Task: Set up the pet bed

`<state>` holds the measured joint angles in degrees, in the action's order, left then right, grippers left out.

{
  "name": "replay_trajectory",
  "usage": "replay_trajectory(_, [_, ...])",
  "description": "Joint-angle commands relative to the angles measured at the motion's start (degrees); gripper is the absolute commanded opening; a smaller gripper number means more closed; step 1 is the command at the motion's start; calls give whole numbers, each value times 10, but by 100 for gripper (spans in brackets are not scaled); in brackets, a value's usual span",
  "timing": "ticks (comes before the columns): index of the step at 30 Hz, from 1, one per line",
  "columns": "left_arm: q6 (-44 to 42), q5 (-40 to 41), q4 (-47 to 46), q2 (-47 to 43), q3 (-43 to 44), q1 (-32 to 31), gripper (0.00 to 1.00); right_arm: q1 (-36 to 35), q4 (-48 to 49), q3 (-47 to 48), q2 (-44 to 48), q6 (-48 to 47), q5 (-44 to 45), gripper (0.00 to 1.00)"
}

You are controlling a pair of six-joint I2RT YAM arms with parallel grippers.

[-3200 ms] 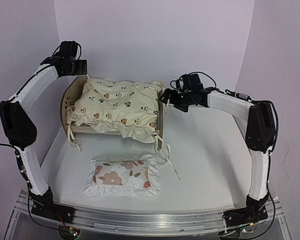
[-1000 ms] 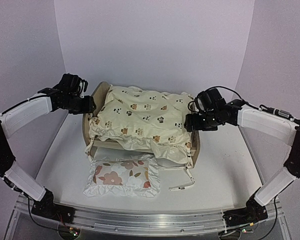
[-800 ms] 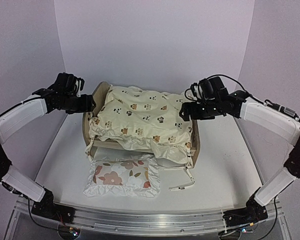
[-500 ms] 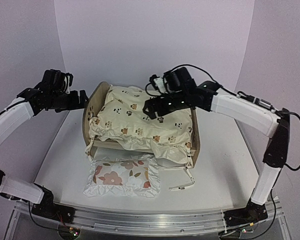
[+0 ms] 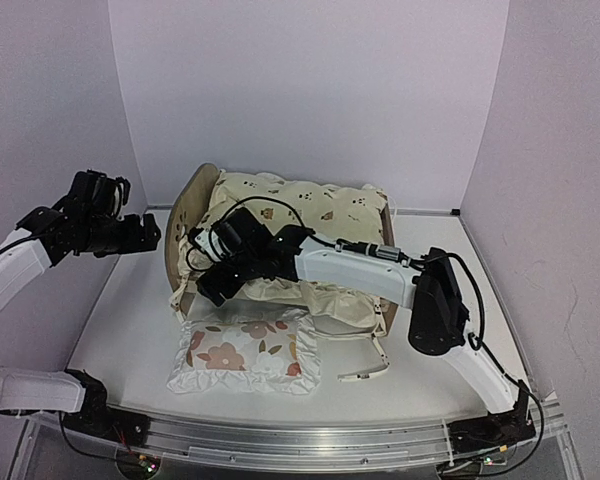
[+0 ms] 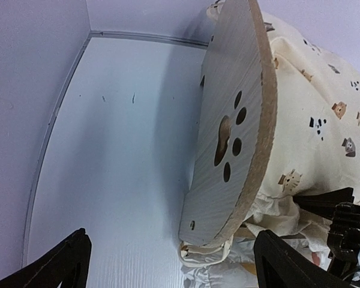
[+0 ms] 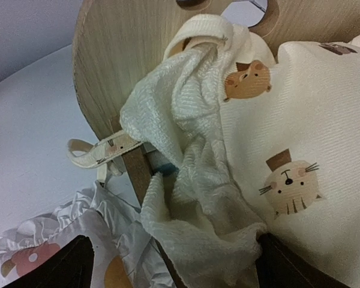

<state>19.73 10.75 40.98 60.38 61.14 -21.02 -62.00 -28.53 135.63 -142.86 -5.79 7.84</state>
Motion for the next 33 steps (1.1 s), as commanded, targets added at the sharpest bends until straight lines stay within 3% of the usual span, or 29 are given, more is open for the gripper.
replay_trajectory(1, [-5, 10, -19, -13, -27, -2, 95, -1, 116, 8, -4, -32, 26, 92])
replay_trajectory(9, [-14, 5, -30, -21, -42, -2, 93, -13, 225, -1, -26, -81, 61, 86])
replay_trajectory(14, [-16, -5, -35, -28, -49, -2, 93, -14, 244, 49, -78, -111, 66, 86])
replay_trajectory(22, [-18, -10, -38, -29, -51, -2, 91, -13, 283, 52, -128, -170, 93, 82])
replay_trajectory(28, [-16, -9, -38, -31, -52, -1, 90, -13, 324, 45, -134, -196, 115, 51])
replay_trajectory(33, [-15, -8, -38, -33, -52, -2, 89, -6, 346, 45, -136, -203, 126, 34])
